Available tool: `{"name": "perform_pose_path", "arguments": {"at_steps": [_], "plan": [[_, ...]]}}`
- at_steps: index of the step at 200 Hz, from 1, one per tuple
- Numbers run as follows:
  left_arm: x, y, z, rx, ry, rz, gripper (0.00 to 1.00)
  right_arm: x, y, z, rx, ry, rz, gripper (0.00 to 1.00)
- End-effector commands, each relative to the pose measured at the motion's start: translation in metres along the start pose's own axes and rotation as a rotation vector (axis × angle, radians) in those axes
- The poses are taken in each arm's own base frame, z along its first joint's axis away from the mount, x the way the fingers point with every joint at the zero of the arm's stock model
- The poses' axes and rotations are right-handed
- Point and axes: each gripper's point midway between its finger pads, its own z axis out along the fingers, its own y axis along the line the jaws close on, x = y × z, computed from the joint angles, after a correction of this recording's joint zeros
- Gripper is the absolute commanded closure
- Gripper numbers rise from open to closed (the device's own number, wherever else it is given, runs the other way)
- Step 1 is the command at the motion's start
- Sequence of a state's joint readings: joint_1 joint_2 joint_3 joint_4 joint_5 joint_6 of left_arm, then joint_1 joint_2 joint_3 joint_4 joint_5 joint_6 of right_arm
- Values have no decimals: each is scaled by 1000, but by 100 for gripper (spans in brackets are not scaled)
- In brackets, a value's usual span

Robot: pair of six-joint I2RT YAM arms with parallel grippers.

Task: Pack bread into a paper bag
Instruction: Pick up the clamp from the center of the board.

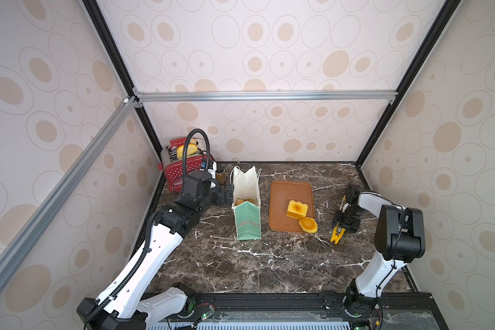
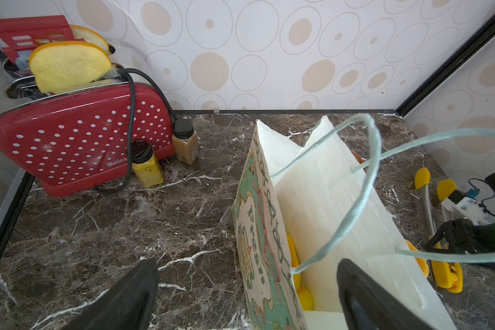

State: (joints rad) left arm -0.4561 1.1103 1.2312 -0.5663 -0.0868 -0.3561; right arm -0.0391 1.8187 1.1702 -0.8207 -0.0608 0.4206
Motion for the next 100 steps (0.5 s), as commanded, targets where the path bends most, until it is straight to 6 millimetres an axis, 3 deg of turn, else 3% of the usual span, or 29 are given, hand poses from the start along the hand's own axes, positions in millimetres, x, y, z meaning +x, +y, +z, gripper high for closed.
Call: {"name": "perform_pose_path", "arguments": {"at_steps": [1, 36, 100], "plan": [[-12, -4, -6, 16, -16, 16, 1, -4, 8, -14, -22, -11, -159, 35], [-15, -6, -5, 22, -16, 19, 1, -8, 8, -16, -6, -30, -165, 20], [-17, -9, -3, 30, -11, 13, 1, -10, 10, -13, 48, -82, -230, 8]]}}
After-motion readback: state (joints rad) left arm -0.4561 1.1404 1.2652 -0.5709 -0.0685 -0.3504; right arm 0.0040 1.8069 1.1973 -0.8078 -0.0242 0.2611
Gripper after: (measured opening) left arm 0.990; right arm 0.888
